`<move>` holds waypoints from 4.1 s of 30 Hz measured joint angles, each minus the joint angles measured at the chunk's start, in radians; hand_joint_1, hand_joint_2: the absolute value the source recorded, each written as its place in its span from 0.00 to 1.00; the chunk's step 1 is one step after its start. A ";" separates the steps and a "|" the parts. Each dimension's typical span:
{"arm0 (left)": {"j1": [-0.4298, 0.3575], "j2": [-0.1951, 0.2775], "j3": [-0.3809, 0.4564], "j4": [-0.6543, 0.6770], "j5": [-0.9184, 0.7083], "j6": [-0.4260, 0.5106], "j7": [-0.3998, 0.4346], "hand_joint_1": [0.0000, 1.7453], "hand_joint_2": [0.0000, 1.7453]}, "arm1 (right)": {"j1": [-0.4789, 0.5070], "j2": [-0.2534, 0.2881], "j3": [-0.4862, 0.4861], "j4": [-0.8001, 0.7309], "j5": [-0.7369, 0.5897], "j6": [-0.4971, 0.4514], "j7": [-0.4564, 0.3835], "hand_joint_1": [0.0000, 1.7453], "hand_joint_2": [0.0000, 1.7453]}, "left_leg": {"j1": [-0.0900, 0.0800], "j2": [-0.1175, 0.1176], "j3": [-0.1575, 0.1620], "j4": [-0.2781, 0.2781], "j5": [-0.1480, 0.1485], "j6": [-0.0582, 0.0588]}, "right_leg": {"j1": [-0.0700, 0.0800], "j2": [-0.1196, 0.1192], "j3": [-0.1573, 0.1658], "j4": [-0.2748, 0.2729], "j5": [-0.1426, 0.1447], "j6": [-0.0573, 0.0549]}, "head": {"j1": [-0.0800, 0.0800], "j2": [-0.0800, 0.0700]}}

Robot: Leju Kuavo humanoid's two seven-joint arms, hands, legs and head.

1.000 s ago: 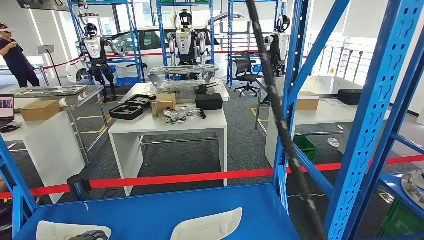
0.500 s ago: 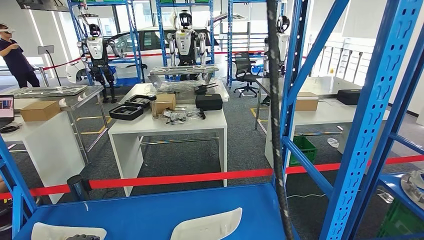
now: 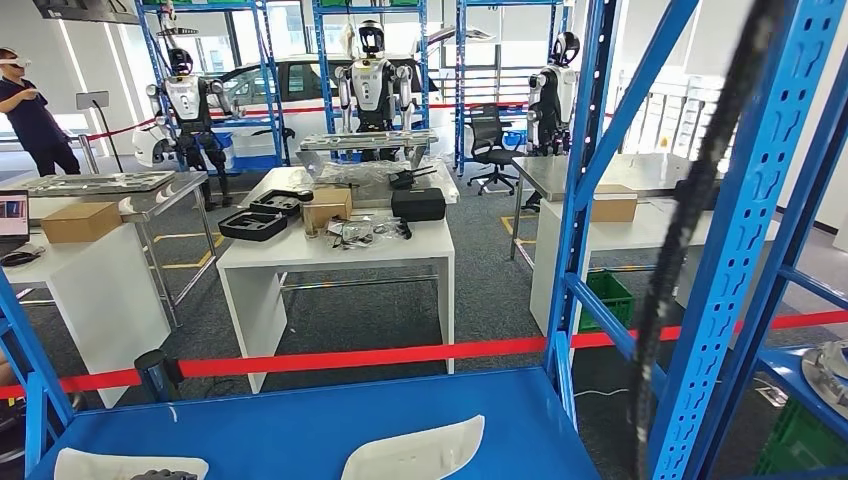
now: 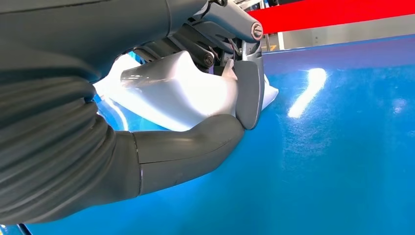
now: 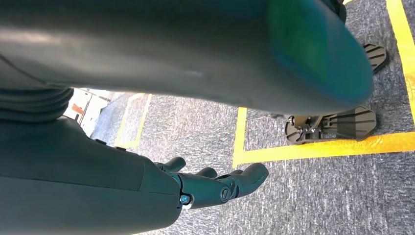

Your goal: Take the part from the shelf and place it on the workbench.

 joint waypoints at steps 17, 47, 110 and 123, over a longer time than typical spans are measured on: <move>0.041 -0.058 0.222 -0.175 0.522 -0.132 -0.177 1.00 1.00 | -0.001 0.001 -0.014 0.000 0.005 -0.008 0.000 0.00 0.00 | 0.000 -0.001 0.000 0.000 0.000 0.000 | 0.000 -0.001 0.001 0.000 0.000 0.000 | 0.000 0.000; 0.463 -0.220 0.544 -1.146 1.128 -0.552 -0.104 1.00 1.00 | 0.005 0.005 -0.041 0.000 0.016 -0.007 0.000 0.00 0.00 | 0.015 0.017 0.005 -0.004 0.004 0.032 | -0.009 -0.009 -0.035 0.183 -0.112 0.044 | 0.007 0.000; 0.584 -0.245 0.544 -1.334 1.088 -0.607 -0.099 1.00 1.00 | -0.005 0.008 -0.058 -0.001 0.026 -0.005 0.003 0.00 0.00 | -0.003 0.015 0.005 0.007 -0.008 0.040 | 0.002 -0.012 0.036 0.116 -0.041 0.025 | 0.007 0.000; 0.577 -0.252 0.540 -1.330 1.076 -0.598 -0.084 1.00 1.00 | -0.008 0.008 -0.058 -0.001 0.030 -0.007 0.000 0.00 0.00 | 0.012 0.012 -0.038 0.279 -0.136 -0.023 | 0.008 -0.020 -0.010 -0.022 0.039 -0.022 | -0.002 0.000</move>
